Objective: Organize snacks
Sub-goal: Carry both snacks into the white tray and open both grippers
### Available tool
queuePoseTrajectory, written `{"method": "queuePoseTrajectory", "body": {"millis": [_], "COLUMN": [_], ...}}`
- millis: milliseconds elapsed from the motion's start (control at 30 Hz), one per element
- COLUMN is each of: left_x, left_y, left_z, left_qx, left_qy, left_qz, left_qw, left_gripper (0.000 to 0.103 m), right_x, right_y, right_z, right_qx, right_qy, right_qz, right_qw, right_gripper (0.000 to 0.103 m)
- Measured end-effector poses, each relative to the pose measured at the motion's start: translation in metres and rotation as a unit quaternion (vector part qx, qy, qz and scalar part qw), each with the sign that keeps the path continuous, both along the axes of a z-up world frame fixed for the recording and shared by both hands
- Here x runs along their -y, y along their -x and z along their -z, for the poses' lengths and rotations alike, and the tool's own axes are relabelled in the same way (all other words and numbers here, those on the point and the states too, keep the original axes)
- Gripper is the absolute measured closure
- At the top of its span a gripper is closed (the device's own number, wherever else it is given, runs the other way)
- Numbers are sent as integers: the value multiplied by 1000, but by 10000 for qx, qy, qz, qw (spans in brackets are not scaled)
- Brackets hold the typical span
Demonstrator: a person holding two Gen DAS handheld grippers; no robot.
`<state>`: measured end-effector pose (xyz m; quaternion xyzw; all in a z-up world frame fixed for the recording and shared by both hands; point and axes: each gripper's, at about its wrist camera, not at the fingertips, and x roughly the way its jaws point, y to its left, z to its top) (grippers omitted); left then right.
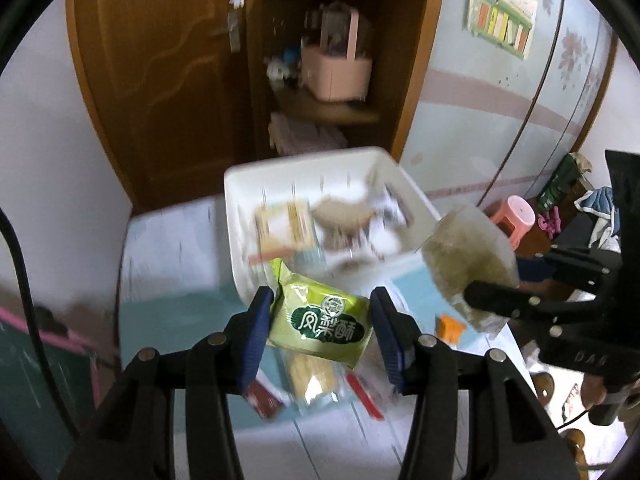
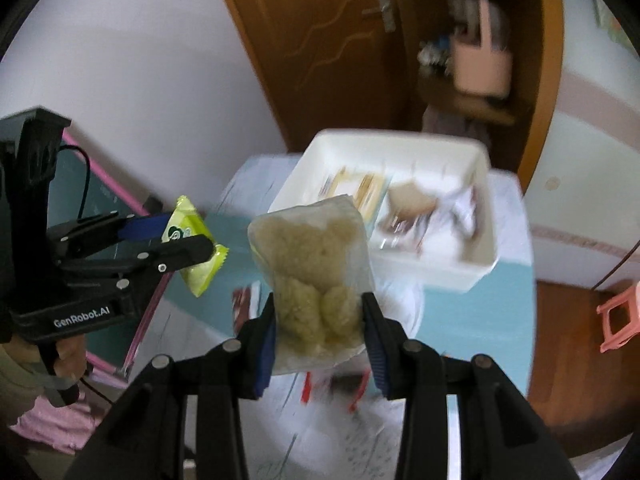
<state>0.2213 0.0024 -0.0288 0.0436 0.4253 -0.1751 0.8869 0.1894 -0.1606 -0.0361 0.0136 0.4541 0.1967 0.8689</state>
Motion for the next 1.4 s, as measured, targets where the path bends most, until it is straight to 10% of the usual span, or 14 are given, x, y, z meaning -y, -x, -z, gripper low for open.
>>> {"method": "queuePoseTrajectory", "body": {"millis": [500,933,1100,1400], "left_x": [26,25,29,31], "left_y": [-101,-167,-181,-183], "left_z": [-49,6,23,36], "left_qx": [723,32,-323,-618], "left_qy": [-190,-196,-185,-80], "left_qz": [-8,-277,-349,-346], "left_qw": [9972,9994,9987,9975], "left_gripper": [55,52,21,18], "right_x": [5,12,16,22], "right_y": [-104,-172,-185,-181], "right_z": [-63,-25,-6,6], "right_qx": [473,27,-243,-409], "right_qy": [117,508,634,541], "right_qz": [871,1441,1592,1702], "right_qw": [9950,9883,9849,9831], "right_gripper": [64,63,61,53]}}
